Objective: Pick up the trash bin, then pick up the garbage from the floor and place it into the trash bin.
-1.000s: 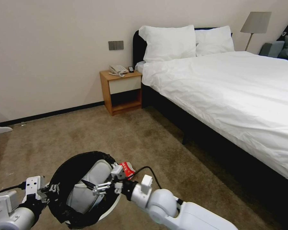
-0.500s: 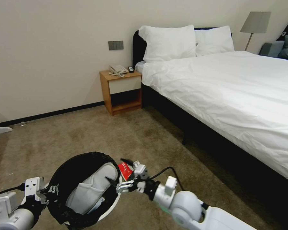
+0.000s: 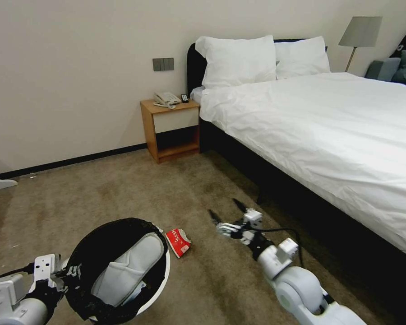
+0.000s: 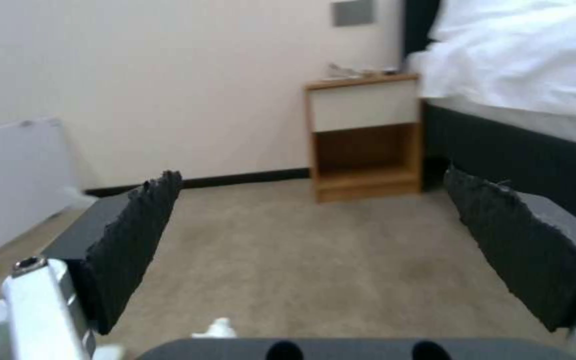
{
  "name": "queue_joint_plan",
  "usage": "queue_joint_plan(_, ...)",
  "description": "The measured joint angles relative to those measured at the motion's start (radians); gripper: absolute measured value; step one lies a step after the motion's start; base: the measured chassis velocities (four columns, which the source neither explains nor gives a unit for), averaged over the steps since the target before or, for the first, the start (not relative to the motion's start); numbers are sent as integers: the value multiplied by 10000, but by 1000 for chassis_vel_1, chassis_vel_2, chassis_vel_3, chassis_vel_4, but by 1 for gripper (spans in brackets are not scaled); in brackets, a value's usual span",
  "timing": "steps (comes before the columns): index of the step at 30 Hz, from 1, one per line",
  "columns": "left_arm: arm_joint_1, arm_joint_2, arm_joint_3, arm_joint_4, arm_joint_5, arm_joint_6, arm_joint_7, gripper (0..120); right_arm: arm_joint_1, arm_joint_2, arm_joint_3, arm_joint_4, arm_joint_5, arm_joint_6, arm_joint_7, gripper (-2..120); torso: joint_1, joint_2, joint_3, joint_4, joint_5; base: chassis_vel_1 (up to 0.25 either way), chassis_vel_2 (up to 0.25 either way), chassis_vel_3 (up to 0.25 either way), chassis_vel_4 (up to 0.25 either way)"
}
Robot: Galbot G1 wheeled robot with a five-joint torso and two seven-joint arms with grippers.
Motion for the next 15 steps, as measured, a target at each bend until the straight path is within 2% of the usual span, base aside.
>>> queue_joint_plan(1, 0, 0, 0, 0, 0, 0, 0, 3, 0, 0, 0, 0, 0, 0, 0, 100, 0, 0, 0, 0, 0, 0, 0, 0, 0)
queue_joint_plan(3, -1, -1, 43, 69, 0, 0, 72, 3, -681, 653, 563, 124, -491, -101, 4, 100, 0, 0, 1, 1, 0, 0, 0, 0, 0)
queue_joint_plan(6, 5, -11, 51, 114, 4, 0, 130, 3, -1091, 1086, 833, 217, -838, -131, -9, 100, 0, 0, 1, -1, -1, 0, 0, 0, 0)
queue_joint_plan(15, 76, -45, 34, 132, 16, -10, 279, 3, -1660, 1921, 1115, 228, -1724, -137, -96, 100, 0, 0, 1, 1, -2, 0, 0, 0, 0)
